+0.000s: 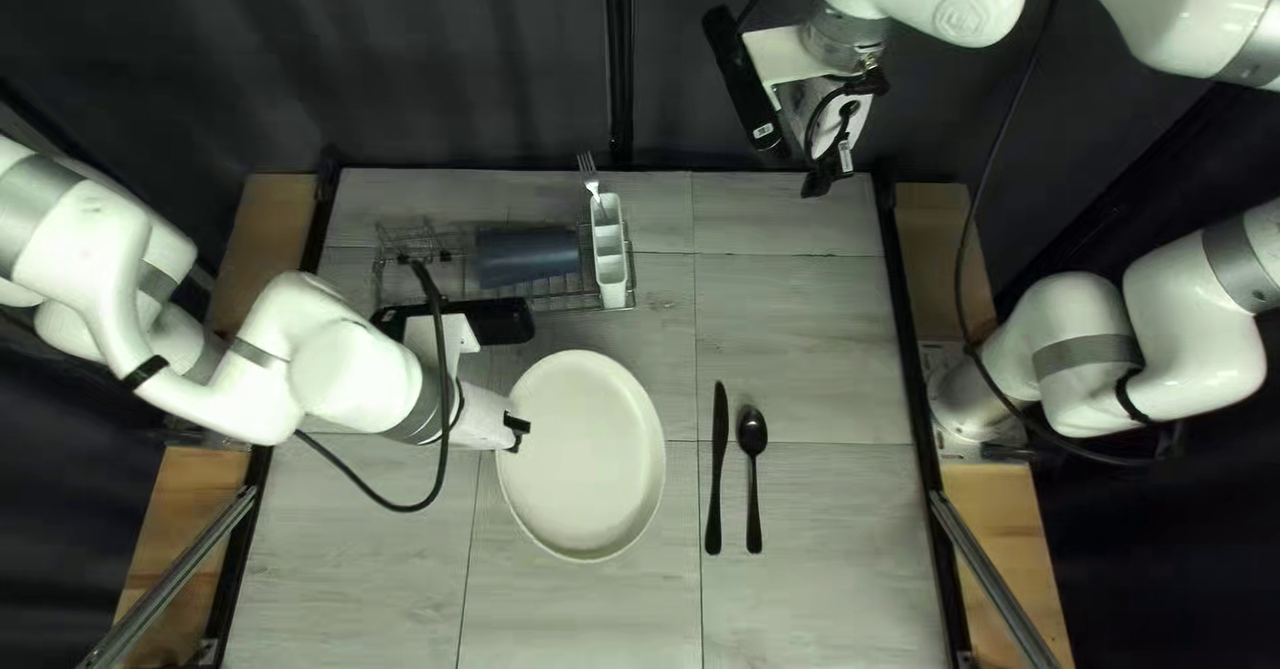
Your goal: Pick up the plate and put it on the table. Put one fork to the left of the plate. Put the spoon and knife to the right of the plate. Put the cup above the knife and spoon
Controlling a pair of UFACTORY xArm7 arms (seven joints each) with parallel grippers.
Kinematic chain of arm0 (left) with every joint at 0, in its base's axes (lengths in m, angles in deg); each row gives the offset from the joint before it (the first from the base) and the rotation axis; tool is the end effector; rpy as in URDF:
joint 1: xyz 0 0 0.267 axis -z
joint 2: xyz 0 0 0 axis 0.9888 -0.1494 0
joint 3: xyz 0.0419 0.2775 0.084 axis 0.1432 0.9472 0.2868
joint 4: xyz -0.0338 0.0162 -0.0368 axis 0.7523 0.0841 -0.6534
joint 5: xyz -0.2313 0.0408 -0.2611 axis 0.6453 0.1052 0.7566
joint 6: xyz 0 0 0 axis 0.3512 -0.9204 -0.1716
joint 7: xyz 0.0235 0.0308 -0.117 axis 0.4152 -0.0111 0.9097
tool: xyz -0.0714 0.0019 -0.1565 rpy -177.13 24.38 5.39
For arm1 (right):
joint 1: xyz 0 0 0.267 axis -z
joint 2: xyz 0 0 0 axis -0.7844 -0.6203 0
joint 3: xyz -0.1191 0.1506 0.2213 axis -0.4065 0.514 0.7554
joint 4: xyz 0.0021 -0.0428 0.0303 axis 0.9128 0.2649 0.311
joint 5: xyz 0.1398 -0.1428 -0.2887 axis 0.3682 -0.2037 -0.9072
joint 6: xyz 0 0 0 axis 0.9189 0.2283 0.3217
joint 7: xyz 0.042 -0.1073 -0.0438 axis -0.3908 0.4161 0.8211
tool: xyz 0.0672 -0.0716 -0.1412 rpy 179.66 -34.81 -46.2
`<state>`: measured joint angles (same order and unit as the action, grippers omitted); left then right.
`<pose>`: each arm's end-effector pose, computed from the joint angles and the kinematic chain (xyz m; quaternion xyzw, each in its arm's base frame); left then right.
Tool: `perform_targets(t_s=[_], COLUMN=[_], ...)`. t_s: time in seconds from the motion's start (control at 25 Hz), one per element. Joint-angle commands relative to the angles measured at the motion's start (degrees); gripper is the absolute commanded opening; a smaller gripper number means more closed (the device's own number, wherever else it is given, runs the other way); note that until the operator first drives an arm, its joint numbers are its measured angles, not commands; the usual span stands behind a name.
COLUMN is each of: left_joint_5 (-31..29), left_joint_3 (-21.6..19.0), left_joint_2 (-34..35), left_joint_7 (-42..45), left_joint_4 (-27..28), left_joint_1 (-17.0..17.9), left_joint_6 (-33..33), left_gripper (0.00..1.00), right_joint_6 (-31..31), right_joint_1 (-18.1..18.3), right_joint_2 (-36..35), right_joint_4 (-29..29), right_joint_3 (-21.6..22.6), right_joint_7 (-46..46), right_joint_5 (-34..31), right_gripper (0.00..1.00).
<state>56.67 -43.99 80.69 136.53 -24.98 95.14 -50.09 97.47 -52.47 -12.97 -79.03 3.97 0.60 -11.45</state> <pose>0.4590 -0.0969 0.1570 0.6890 0.7067 0.1363 0.0853 0.3044 -0.1747 0.3257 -0.9910 -0.1324 -0.0132 0.0123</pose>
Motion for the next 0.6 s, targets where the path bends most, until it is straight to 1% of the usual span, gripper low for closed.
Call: perform_targets(t_s=[0.04, 0.2, 0.36, 0.6], left_joint_5=[-3.12, -5.26, -7.22, -9.21], left_joint_3=[-0.39, -0.32, -0.44, -0.38], left_joint_2=[-1.18, -1.17, -2.48, -4.18], left_joint_7=[3.05, 5.48, 7.93, 9.85], left_joint_4=[-1.07, -3.44, -4.73, -5.59], left_joint_1=[-0.51, -1.17, -1.56, -1.96], left_joint_6=[2.86, 6.80, 10.47, 14.06], left_gripper=[0.00, 0.00, 0.00, 0.00], right_joint_6=[0.00, 0.00, 0.00, 0.00], right_joint_1=[0.00, 0.00, 0.00, 0.00], right_joint_2=[0.00, 0.00, 0.00, 0.00], right_joint_4=[0.00, 0.00, 0.00, 0.00], right_joint_3=[0.00, 0.00, 0.00, 0.00], right_joint_7=[0.00, 0.00, 0.00, 0.00], right_joint_5=[0.00, 0.00, 0.00, 0.00], right_gripper=[1.00, 1.00, 1.00, 1.00])
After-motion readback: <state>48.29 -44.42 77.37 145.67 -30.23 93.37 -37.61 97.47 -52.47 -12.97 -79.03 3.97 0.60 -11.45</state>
